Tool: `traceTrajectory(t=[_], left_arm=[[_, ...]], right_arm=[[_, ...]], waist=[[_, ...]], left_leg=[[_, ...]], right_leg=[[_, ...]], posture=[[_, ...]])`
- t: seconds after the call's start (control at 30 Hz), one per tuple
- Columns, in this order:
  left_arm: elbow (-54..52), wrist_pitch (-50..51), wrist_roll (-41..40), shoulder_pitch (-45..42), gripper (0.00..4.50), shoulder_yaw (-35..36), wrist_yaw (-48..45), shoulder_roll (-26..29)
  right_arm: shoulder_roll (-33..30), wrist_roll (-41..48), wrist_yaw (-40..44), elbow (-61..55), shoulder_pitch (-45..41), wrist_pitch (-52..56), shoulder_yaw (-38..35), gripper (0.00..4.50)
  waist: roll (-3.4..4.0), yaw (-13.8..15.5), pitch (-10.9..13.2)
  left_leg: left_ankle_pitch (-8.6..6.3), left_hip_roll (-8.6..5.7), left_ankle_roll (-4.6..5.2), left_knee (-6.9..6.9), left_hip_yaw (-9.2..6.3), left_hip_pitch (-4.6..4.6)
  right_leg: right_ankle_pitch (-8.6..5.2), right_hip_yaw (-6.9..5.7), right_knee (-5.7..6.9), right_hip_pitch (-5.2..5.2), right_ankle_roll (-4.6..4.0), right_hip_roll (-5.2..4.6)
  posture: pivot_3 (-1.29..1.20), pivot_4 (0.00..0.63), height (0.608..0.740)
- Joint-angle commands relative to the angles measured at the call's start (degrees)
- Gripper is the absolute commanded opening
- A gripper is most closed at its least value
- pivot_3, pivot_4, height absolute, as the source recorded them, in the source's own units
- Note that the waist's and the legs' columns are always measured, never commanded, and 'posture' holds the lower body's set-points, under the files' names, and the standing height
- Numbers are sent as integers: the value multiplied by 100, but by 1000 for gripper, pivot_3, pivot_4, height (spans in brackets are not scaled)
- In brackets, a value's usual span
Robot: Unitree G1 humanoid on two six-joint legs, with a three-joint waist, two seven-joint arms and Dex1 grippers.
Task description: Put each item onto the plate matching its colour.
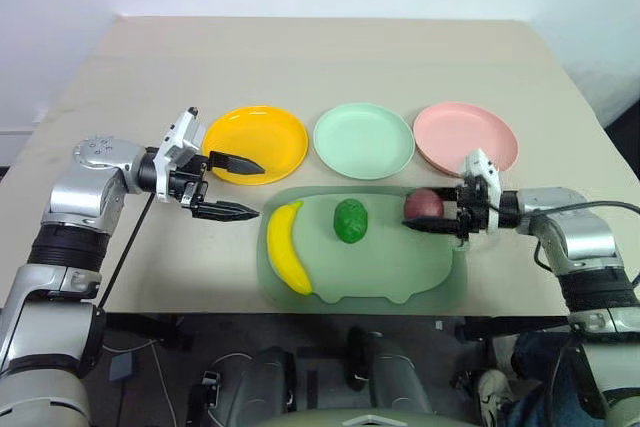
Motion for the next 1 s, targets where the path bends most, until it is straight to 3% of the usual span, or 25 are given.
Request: traceTrajectory(t=[0.03,0.17,0.33,0.47,0.5,0.6,0.73,1.0], left_arm=[[-149,-21,-121,-103,4500,106,-25,64],[-165,-6,-114,-95,4500,114,-25,53],[-238,30,-109,-21,4500,176,-25,98],[-282,61,-92,42,4500,235,-25,148],[-290,69,-86,50,4500,247,-25,146],[-310,100,-88,66,4500,270,-25,143],[-307,123,-91,62,4500,274,-25,133],[-257,50,-86,16,4500,225,-25,101]], right_arm=[[139,86,-868,628,-793,-73,-589,3281],[257,-734,-2233,2280,-1709,-1147,-578,3281],[265,-1559,-3750,4281,-2562,-1663,-395,3281],[357,-2114,-3724,4600,-2492,-2426,-2,3281],[374,-2117,-3712,4699,-2524,-2403,-21,3830],[387,-2244,-3768,4789,-2562,-2566,11,4481],[354,-2392,-3870,4778,-2623,-2724,39,4481],[631,-914,-2362,3642,-2718,-2632,-1004,4481]], waist=[[0,0,0],[0,8,0],[0,2,0],[1,-43,1],[2,-50,1],[2,-48,1],[2,-44,1],[2,-32,1]], left_leg=[[0,0,0,0,0,-1],[1,0,-1,-3,0,-1],[1,-4,-2,-6,3,-6],[2,-4,-2,-11,12,-12],[2,-2,-2,-11,15,-11],[2,0,-3,-11,16,-10],[2,1,-3,-11,17,-10],[2,2,-3,-11,15,-10]], right_leg=[[0,0,0,0,0,0],[-1,-1,-1,-1,-1,0],[0,1,-7,-2,-1,-3],[0,9,-3,-16,0,-3],[0,10,-1,-18,0,-1],[0,11,0,-18,0,0],[0,12,0,-18,0,0],[0,12,0,-18,0,0]], posture=[[0,150,740],[0,150,740],[0,150,740],[0,150,740],[0,150,740],[0,150,740],[0,150,740],[0,150,740]])
